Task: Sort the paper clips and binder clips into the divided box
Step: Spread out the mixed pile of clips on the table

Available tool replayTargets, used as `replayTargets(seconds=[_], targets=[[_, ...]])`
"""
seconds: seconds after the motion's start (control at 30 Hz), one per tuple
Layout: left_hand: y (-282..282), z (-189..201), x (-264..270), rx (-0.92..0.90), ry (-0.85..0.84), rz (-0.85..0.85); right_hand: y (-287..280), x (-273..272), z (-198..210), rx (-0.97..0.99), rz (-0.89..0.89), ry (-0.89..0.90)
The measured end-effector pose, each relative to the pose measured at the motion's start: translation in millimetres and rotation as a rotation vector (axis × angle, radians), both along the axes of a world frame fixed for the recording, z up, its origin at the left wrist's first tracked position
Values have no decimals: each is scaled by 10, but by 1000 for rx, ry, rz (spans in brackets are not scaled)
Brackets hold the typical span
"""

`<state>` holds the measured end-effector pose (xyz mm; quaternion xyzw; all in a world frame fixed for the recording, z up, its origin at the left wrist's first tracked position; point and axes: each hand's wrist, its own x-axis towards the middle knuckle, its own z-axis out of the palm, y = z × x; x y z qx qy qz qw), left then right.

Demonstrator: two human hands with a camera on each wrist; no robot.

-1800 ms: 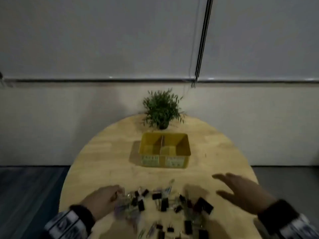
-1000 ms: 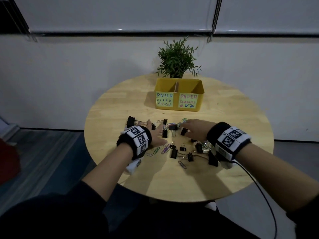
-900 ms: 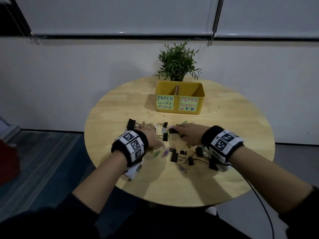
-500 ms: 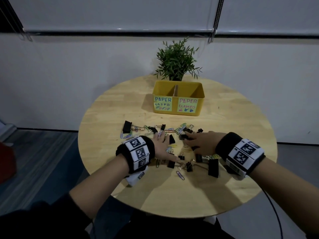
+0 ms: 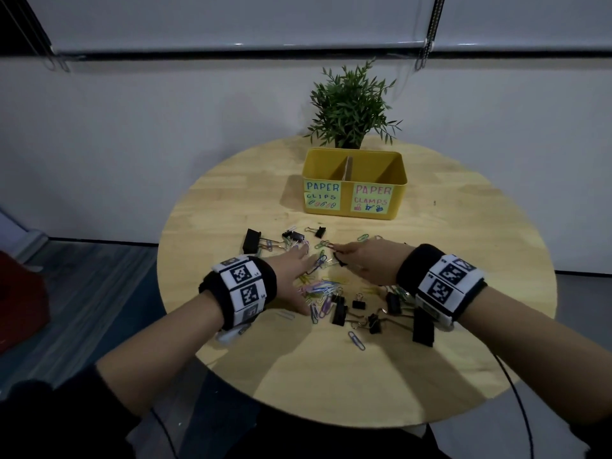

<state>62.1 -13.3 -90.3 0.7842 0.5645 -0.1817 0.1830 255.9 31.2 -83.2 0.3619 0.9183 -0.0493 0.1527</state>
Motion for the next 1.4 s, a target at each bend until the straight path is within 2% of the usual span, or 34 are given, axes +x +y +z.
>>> replayTargets(seconds=[0.1, 0.17, 0.23, 0.3, 0.4, 0.63, 0.73, 0.9, 1.0, 1.1, 1.17, 1.27, 1.4], targets=[[-60, -35, -101, 96, -81, 14, 43, 124, 7, 19, -80, -75], [-106, -28, -136, 210, -108, 126, 71, 181, 37, 45, -130, -128], [-130, 17, -144, 277, -32, 265, 91, 155, 73, 61, -131, -60], [-135, 34, -111, 180, 48, 331, 140, 61, 65, 31, -108, 62], [-125, -26, -46, 85, 32, 350, 219, -179, 9, -60, -95, 79], [-15, -9, -59, 124, -233, 341, 277, -384, -24, -134, -58, 104], [-23, -11, -3, 168, -258, 317, 217, -391, 0, -187, -99, 125], [28, 50, 36, 211, -211, 288, 162, -514, -66, -157, -101, 183], [74, 105, 40, 169, -238, 372, 179, -559, -54, -142, -110, 195], [159, 125, -8, 17, -378, 537, 237, -543, -21, -186, -156, 208], [201, 138, -31, -39, -422, 590, 301, -499, 40, -234, -207, 248], [261, 157, -38, -50, -395, 545, 389, -373, 272, -301, -315, 348], [431, 255, -97, -59, -434, 520, 595, -155, 755, -440, -468, 619]])
